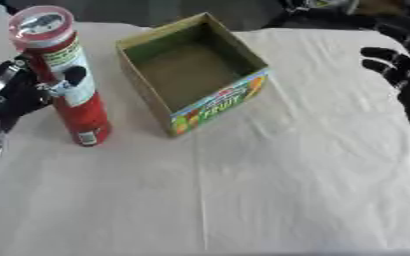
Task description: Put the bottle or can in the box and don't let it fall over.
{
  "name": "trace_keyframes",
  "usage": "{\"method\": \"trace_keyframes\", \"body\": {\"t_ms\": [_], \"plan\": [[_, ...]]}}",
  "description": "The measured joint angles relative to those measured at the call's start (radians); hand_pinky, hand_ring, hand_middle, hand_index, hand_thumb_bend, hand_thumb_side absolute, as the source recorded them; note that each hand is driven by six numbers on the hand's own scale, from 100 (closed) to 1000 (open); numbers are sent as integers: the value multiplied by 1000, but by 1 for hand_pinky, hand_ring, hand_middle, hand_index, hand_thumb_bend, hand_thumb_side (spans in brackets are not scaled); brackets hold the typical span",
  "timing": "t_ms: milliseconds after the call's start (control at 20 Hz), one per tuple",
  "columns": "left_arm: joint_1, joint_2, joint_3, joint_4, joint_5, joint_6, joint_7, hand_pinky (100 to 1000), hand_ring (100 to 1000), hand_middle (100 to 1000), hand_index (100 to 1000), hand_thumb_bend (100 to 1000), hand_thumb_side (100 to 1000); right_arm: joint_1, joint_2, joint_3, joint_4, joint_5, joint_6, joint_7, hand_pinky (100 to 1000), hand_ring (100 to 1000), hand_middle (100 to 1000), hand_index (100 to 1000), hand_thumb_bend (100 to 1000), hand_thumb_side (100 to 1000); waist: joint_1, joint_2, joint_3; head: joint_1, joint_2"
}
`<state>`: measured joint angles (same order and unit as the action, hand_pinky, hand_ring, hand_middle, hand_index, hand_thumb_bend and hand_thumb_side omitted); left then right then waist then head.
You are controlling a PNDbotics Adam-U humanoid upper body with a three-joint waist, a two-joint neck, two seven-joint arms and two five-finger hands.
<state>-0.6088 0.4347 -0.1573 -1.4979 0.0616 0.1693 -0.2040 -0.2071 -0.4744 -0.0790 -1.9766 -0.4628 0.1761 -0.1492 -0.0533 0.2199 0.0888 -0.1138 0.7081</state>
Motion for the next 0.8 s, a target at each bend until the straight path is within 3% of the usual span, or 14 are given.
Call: {"method": "trace_keyframes", "body": {"t_ms": [350, 750, 800], "plan": [[-9, -16, 0, 6, -1, -3, -1, 827, 1000, 1000, 808, 432, 450, 0, 3, 0, 0, 0, 1, 1, 846, 771, 904, 945, 100, 717, 0, 0, -2, 0, -2], [-16, -24, -4, 13, 0, 5, 5, 798, 1000, 963, 800, 268, 380, 0, 4, 0, 0, 0, 2, 0, 845, 769, 900, 944, 100, 717, 0, 0, -2, 0, -8], [-16, -25, -5, 14, 0, 6, 6, 772, 1000, 948, 777, 214, 368, 0, 4, 0, 0, 0, 2, -1, 845, 768, 899, 944, 100, 717, 0, 0, -2, 0, -8]]}}
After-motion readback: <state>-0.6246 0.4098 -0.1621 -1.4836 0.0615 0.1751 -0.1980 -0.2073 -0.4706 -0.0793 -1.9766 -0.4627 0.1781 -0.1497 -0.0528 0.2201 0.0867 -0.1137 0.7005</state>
